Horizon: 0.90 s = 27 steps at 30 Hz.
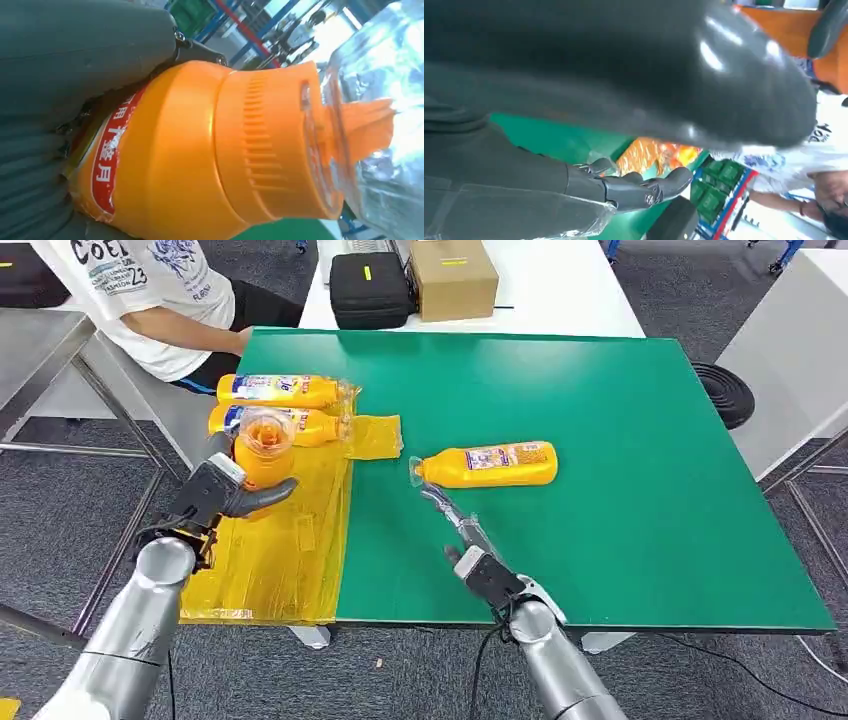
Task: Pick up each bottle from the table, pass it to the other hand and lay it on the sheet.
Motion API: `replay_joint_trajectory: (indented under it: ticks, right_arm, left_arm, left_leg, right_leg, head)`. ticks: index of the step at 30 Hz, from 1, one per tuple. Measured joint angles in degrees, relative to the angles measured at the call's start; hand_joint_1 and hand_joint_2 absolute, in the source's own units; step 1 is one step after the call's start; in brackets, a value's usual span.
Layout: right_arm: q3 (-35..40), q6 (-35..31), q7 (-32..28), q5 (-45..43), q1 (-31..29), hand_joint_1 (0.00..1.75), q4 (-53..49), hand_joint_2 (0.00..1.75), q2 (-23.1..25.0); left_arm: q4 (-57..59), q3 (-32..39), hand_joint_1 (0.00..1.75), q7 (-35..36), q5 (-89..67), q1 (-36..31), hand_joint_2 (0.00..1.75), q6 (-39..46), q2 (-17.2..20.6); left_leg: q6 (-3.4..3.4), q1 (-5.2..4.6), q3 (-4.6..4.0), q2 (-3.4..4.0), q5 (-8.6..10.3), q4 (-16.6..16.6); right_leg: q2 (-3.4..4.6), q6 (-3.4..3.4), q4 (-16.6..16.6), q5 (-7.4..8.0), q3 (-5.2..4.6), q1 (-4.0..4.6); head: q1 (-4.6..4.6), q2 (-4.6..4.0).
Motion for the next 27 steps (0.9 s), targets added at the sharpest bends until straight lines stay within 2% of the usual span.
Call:
replay_joint_trajectory:
  ticks: [6,11,18,27]
  right_arm:
    - [-2.2,-0.1,-0.1,0.1,2.2,0.0,-4.1,1.75,-0.7]
    - [-5.2,-0.1,0.2,1.5,3.2,0.0,-7.0,1.75,-1.3]
    - [-7.5,0.2,0.5,2.1,3.4,0.0,-9.0,1.75,-1.6]
    - [-8.6,0.8,0.5,2.6,2.7,0.0,-9.1,1.75,-1.5]
  left_arm:
    - [-1.5,-0.4,1.75,1.4,-9.1,-2.0,1.75,2.8,1.9]
    - [-1.9,-5.3,1.75,4.0,-26.9,-3.9,1.75,-0.9,5.9]
    - [-0.5,-10.6,1.75,4.4,-31.6,-4.3,1.75,-2.3,8.3]
    - [12.6,-23.9,1.75,1.9,-40.6,-7.5,1.75,-4.9,9.9]
  left_leg:
    - [0.0,0.01,0.0,0.0,0.01,0.0]
    - [0.0,0.0,0.02,0.03,0.0,0.0]
    - [0.0,0.0,0.0,0.02,0.0,0.0]
    - [0.0,0.0,0.01,0.02,0.0,0.0]
  right_leg:
    - [0.0,0.0,0.0,0.0,-0.01,0.01]
    - [0.01,0.0,0.0,0.0,-0.01,0.0]
    - [0.01,0.0,0.0,0.0,-0.02,0.0]
    - [0.02,0.0,0.0,0.0,-0.01,0.0]
  head:
    - [0.02,0.0]
    - [-0.02,0.0]
    - [0.0,0.0]
    - [0.0,0.0]
